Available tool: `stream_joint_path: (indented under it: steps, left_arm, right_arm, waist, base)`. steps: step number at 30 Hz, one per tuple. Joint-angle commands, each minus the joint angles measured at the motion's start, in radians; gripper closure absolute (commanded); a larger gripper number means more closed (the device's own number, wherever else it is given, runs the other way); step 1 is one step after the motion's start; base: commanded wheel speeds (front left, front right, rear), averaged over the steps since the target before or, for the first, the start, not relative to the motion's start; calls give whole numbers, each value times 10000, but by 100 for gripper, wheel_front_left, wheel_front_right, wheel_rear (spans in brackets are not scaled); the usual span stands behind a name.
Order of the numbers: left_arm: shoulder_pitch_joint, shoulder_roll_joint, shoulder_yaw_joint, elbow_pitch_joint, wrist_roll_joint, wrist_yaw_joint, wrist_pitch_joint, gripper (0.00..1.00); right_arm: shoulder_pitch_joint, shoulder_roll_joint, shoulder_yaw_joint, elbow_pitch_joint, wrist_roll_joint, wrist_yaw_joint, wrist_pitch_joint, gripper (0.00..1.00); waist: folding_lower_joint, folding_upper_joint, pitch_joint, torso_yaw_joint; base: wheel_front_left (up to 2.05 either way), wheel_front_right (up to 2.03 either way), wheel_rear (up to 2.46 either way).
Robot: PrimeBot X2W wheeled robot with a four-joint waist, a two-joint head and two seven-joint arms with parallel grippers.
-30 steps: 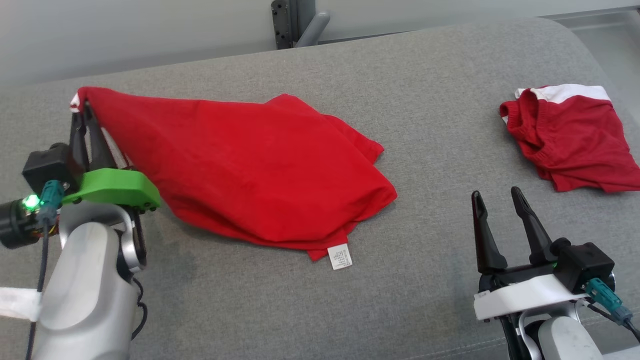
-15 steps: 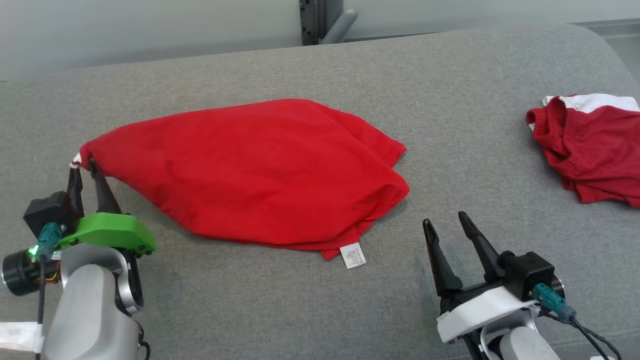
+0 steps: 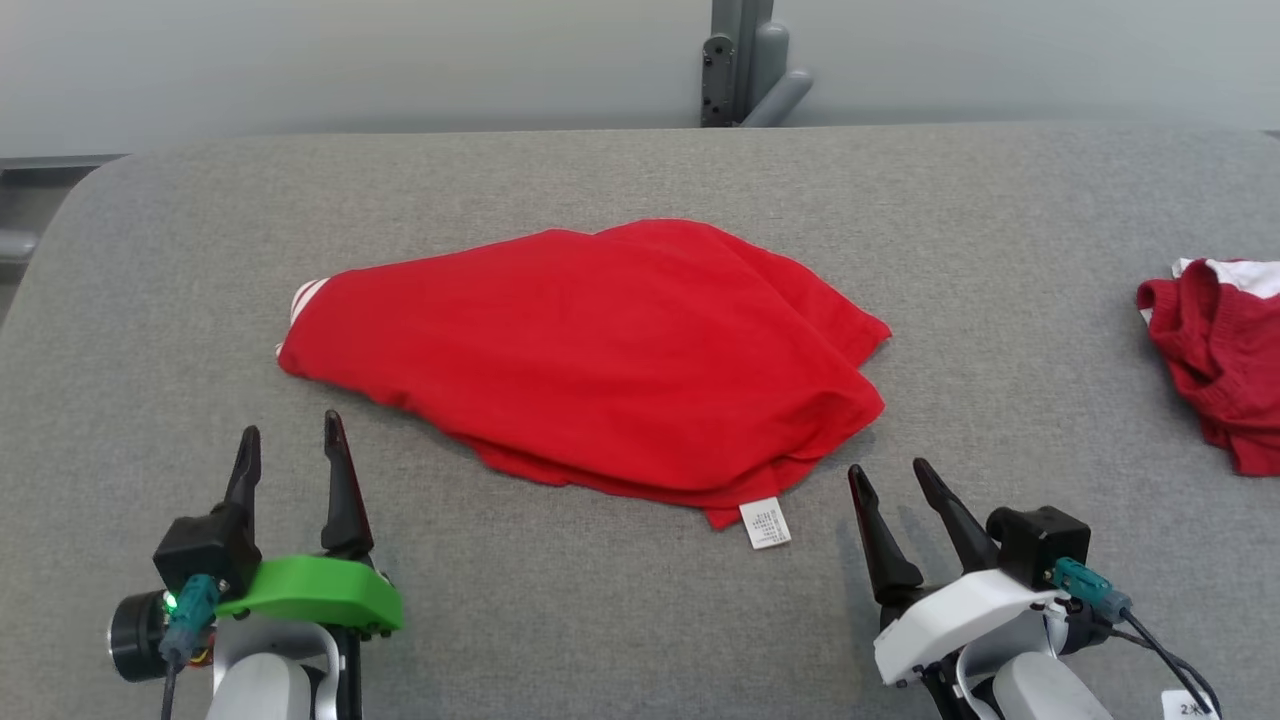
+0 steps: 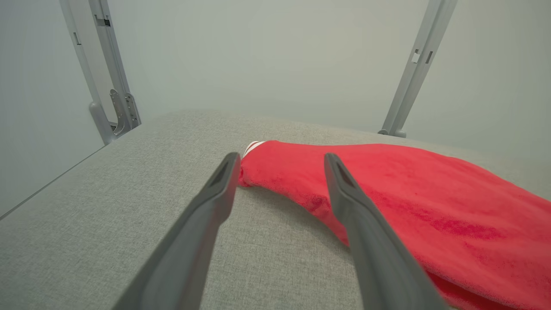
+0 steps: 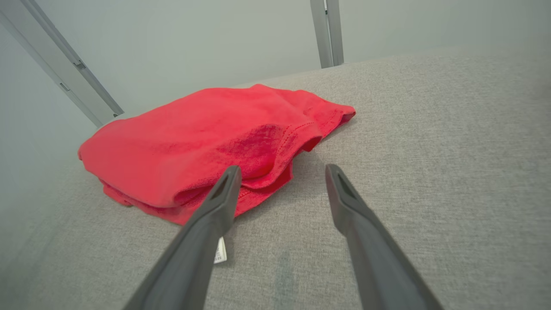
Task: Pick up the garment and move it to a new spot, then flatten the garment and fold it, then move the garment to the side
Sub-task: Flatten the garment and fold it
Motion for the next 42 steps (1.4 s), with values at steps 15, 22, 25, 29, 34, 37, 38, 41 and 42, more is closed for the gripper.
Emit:
stream_joint_path:
  steps: [15,22,25,29,34,37,38,41,42]
  left_arm:
    - [1336,-75,-1632,-1138,-636,540,-2,0]
    - [1351,-77,-1574,-1316,-647,716,-2,0]
    - [1395,-77,-1566,-1398,-694,767,-2,0]
    - [1504,-77,-1620,-1450,-794,825,-2,0]
    - [1552,-78,-1781,-1470,-928,889,-2,0]
    - [1513,-76,-1887,-1474,-983,908,-2,0]
    - [1488,-76,-1907,-1476,-1000,911,-2,0]
    - [1403,-76,-2013,-1439,-1020,893,-2,0]
    - [1367,-76,-2047,-1427,-1032,893,-2,0]
  right_arm:
    - [-2736,-23,101,4836,2705,-6,31,0]
    - [-3399,-17,647,5822,3072,-6,-8,100]
    - [-3354,-246,15,4913,2554,-6,-22,100]
    - [-2734,-484,-549,3682,2107,-6,-23,100]
    - [-1958,-1253,-1311,2046,1585,-6,211,100]
    - [-1617,-1741,-1873,1144,1312,-8,866,100]
    - [-1513,-1876,-2109,868,1211,-8,1107,100]
    - [-1296,-2075,-2710,455,959,-8,1937,100]
    - [-1269,-2160,-2845,463,779,-6,2170,100]
  waist:
    - [0,0,54,2023]
    - [0,0,52,2001]
    - [0,0,16,1855]
    - [0,0,-42,1660]
    - [0,0,-144,1423]
    - [0,0,-114,1349]
    - [0,0,-92,1335]
    - [0,0,4,1324]
    - [0,0,41,1330]
  base:
    - [0,0,0]
    - [0,0,0]
    - [0,0,0]
    - [0,0,0]
    - [0,0,0]
    - [0,0,0]
    - [0,0,0]
    - [0,0,0]
    - [0,0,0]
